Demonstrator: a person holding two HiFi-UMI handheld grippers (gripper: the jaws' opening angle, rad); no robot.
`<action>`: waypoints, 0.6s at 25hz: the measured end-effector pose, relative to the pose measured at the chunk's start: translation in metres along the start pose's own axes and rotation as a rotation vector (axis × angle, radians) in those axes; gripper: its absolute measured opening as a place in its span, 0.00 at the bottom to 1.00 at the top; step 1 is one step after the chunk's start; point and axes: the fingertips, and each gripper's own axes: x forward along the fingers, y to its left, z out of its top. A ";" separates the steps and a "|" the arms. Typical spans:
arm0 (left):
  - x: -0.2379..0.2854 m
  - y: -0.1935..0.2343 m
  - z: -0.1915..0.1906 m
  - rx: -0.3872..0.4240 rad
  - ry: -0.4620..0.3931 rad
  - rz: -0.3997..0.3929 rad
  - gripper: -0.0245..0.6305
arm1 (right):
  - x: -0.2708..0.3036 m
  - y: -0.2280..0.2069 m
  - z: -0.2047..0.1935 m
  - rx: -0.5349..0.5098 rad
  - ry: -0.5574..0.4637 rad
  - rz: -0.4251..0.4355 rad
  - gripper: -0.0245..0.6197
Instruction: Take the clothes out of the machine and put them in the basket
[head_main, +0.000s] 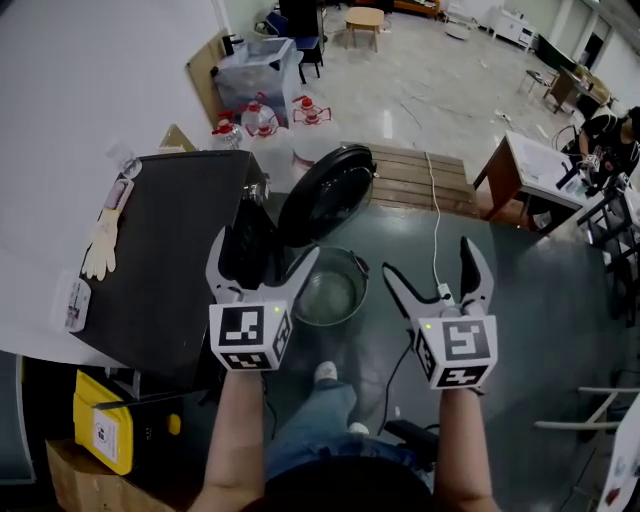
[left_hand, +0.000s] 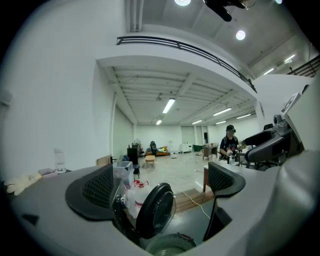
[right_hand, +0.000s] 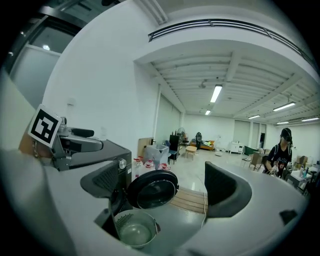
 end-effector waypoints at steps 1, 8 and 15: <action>0.009 0.006 -0.003 -0.003 0.009 -0.006 0.90 | 0.011 -0.001 0.000 0.000 0.010 -0.004 0.86; 0.057 0.027 -0.024 -0.009 0.059 -0.056 0.90 | 0.069 0.003 -0.006 0.058 0.061 -0.017 0.86; 0.077 0.031 -0.044 -0.030 0.083 -0.075 0.90 | 0.092 0.011 -0.022 0.035 0.103 0.002 0.86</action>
